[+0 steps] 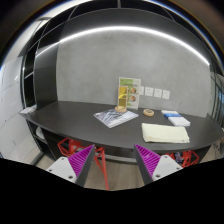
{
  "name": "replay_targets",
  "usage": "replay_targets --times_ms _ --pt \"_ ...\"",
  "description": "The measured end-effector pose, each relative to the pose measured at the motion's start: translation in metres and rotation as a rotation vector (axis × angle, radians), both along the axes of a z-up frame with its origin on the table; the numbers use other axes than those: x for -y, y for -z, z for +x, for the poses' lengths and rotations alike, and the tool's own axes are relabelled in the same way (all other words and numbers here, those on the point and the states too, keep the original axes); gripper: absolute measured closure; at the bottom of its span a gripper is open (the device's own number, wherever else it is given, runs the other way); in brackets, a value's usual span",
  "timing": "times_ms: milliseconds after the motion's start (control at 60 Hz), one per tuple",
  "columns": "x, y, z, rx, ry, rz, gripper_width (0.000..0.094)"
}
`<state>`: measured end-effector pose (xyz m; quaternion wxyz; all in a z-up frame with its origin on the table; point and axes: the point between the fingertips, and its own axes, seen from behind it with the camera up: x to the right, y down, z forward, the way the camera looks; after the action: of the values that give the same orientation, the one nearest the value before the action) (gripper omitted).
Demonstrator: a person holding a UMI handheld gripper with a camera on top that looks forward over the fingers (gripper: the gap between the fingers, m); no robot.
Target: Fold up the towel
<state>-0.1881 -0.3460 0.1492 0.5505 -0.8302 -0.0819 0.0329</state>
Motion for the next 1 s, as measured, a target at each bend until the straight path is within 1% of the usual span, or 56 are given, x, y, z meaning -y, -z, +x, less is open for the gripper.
replay_targets --times_ms 83,233,400,467,583,700,833,867,933,950,967,1000 --pt "-0.010 0.002 0.014 0.017 0.028 0.009 0.0136" --pt "-0.055 0.027 0.040 0.005 0.023 -0.030 0.0143" --pt "-0.143 0.050 0.081 0.041 0.017 -0.011 0.0145" --pt "-0.185 0.067 0.101 0.047 0.026 -0.023 0.0152" --pt "-0.247 0.103 0.137 0.087 0.036 -0.064 0.0219" --pt "-0.281 0.137 0.154 0.094 0.016 -0.125 0.0272" --pt "-0.299 0.156 0.155 0.097 -0.016 -0.141 0.0427" --pt "-0.302 0.156 0.154 0.092 -0.023 -0.129 0.0442" --pt "-0.306 0.157 0.159 0.087 -0.005 -0.115 0.0568" --pt "-0.306 0.157 0.161 0.087 0.002 -0.111 0.0551" --pt "-0.308 0.157 0.164 0.091 0.010 -0.108 0.0598" --pt "-0.310 0.156 0.171 0.105 0.031 -0.095 0.0727"
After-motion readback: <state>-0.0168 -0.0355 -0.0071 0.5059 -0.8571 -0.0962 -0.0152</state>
